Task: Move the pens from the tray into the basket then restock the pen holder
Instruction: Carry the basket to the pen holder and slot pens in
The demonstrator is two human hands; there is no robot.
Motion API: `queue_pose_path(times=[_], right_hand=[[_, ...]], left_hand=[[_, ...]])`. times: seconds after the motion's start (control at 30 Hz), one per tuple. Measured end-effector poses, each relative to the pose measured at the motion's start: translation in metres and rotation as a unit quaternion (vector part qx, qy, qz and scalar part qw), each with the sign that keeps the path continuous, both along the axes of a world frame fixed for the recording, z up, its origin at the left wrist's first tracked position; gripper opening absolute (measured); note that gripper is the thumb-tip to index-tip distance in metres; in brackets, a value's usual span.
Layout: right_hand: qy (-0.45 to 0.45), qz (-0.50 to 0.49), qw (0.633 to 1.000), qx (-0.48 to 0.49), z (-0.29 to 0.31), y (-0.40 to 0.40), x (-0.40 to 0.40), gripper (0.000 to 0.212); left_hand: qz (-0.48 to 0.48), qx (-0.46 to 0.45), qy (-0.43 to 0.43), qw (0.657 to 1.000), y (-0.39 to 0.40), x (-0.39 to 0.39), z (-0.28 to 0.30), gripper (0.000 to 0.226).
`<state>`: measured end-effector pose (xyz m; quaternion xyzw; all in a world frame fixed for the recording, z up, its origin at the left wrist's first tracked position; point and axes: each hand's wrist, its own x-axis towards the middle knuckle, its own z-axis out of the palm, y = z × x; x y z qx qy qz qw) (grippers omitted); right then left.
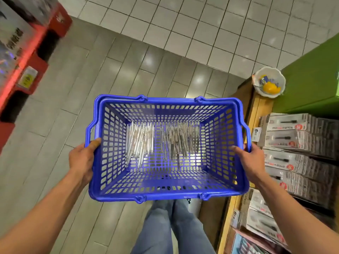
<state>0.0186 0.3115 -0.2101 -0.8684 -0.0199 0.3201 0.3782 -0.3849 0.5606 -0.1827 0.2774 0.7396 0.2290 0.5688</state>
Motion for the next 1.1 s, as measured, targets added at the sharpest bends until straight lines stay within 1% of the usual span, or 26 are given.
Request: queue_pose_path(times=[0.13, 0.23, 0.3, 0.43, 0.53, 0.6, 0.67, 0.73, 0.8, 0.83, 0.9, 0.97, 1.0, 1.1], right_hand=[[-0.005, 0.049, 0.998, 0.042, 0.063, 0.031, -0.002, 0.019], [0.005, 0.084, 0.994, 0.067, 0.099, 0.050, -0.004, 0.019], [0.015, 0.104, 0.992, 0.072, 0.119, 0.063, -0.005, 0.023], [0.048, 0.172, 0.982, 0.058, 0.139, 0.089, -0.002, 0.039], [0.082, 0.220, 0.971, 0.047, 0.144, 0.113, -0.002, 0.052], [0.087, 0.253, 0.962, 0.043, 0.148, 0.131, -0.007, 0.056], [0.082, 0.292, 0.952, 0.038, 0.154, 0.149, -0.017, 0.054], [0.086, 0.345, 0.934, 0.037, 0.161, 0.170, -0.034, 0.051], [0.082, 0.403, 0.910, 0.041, 0.164, 0.193, -0.055, 0.053], [0.082, 0.429, 0.899, 0.046, 0.166, 0.203, -0.066, 0.050], [0.083, 0.491, 0.866, 0.052, 0.169, 0.220, -0.100, 0.038], [0.088, 0.542, 0.835, 0.046, 0.173, 0.235, -0.143, 0.028], [0.095, 0.561, 0.821, 0.043, 0.175, 0.240, -0.163, 0.027], [0.096, 0.641, 0.761, 0.030, 0.178, 0.246, -0.243, 0.028]], left_hand=[[0.045, 0.009, -0.023, 0.999, 0.000, -0.025, 0.051, 0.022], [0.075, 0.011, -0.030, 0.997, -0.006, -0.040, 0.082, 0.025], [0.100, 0.014, -0.032, 0.994, -0.015, -0.051, 0.102, 0.027], [0.156, 0.025, -0.026, 0.987, -0.037, -0.071, 0.130, 0.021], [0.190, 0.031, -0.018, 0.981, -0.061, -0.083, 0.143, 0.023], [0.231, 0.027, -0.012, 0.972, -0.083, -0.092, 0.149, 0.026], [0.275, 0.029, -0.007, 0.961, -0.106, -0.102, 0.152, 0.022], [0.328, 0.033, -0.002, 0.944, -0.137, -0.114, 0.153, 0.018], [0.382, 0.034, -0.005, 0.923, -0.172, -0.126, 0.153, 0.018], [0.404, 0.030, -0.006, 0.914, -0.188, -0.131, 0.151, 0.018], [0.458, 0.021, 0.001, 0.889, -0.230, -0.143, 0.151, 0.022], [0.513, 0.020, -0.001, 0.858, -0.273, -0.154, 0.152, 0.022], [0.539, 0.021, 0.002, 0.842, -0.291, -0.158, 0.152, 0.020], [0.626, 0.014, 0.016, 0.779, -0.356, -0.173, 0.156, 0.022]])
